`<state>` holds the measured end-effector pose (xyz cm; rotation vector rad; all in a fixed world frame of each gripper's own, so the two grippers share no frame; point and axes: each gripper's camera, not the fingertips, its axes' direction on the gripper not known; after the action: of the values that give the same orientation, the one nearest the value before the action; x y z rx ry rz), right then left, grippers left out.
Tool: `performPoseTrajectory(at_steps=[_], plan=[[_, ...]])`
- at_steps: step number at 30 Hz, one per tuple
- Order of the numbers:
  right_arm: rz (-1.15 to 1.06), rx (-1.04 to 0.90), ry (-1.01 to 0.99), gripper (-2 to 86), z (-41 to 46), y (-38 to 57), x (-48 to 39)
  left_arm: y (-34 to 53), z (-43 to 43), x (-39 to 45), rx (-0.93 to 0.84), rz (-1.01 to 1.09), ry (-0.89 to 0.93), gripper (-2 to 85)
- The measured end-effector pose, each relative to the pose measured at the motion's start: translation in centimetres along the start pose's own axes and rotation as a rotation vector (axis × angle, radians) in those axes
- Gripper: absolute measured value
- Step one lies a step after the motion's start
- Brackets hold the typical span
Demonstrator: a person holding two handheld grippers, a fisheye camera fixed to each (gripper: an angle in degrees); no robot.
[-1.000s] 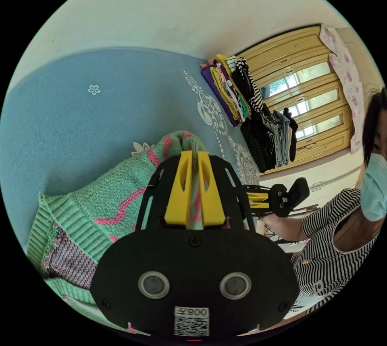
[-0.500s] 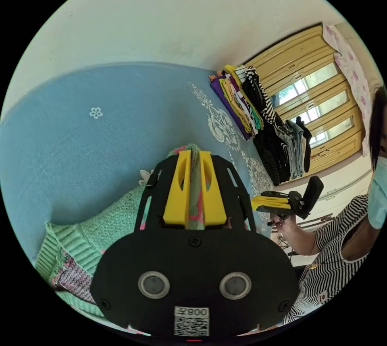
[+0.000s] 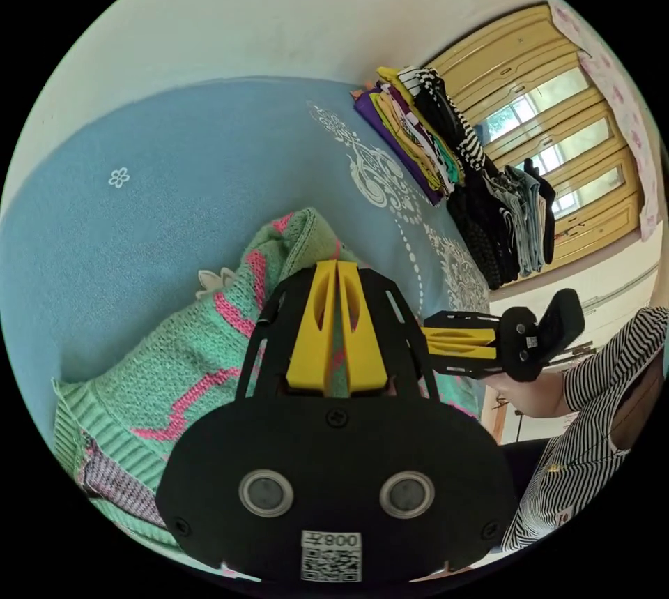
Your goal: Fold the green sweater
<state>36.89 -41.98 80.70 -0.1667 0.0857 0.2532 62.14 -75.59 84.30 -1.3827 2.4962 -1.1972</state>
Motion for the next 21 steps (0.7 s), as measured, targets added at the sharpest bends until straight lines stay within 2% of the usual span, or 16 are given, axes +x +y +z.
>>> performPoseTrajectory(at_steps=[5,8,13,15,16,17,21], plan=[[0.065,0.053,0.005,0.1,-1.4,0.5,0.1,5.4,-1.3,2.5,0.010,0.116,0.033,0.1],[0.064,-0.043,-0.008,0.1,0.8,0.5,-0.1,7.8,1.1,2.2,-0.163,0.122,-0.080,0.2],[0.088,0.027,-0.003,0.1,0.3,0.2,-0.4,12.4,-1.7,0.9,-0.049,0.076,-0.003,0.2],[0.073,-0.033,0.001,0.2,1.7,-0.1,-0.9,14.4,-1.8,0.8,-0.077,0.078,-0.038,0.2],[0.073,-0.054,-0.006,0.2,2.4,-0.1,-1.0,15.6,-1.2,0.4,-0.147,0.071,-0.053,0.2],[0.090,-0.001,-0.014,0.2,2.6,0.0,-1.0,17.1,-1.6,0.0,-0.118,0.063,-0.040,0.2],[0.113,-0.001,0.005,0.1,2.4,-0.6,-1.1,21.9,-6.1,-0.2,0.046,0.040,0.004,0.3]])
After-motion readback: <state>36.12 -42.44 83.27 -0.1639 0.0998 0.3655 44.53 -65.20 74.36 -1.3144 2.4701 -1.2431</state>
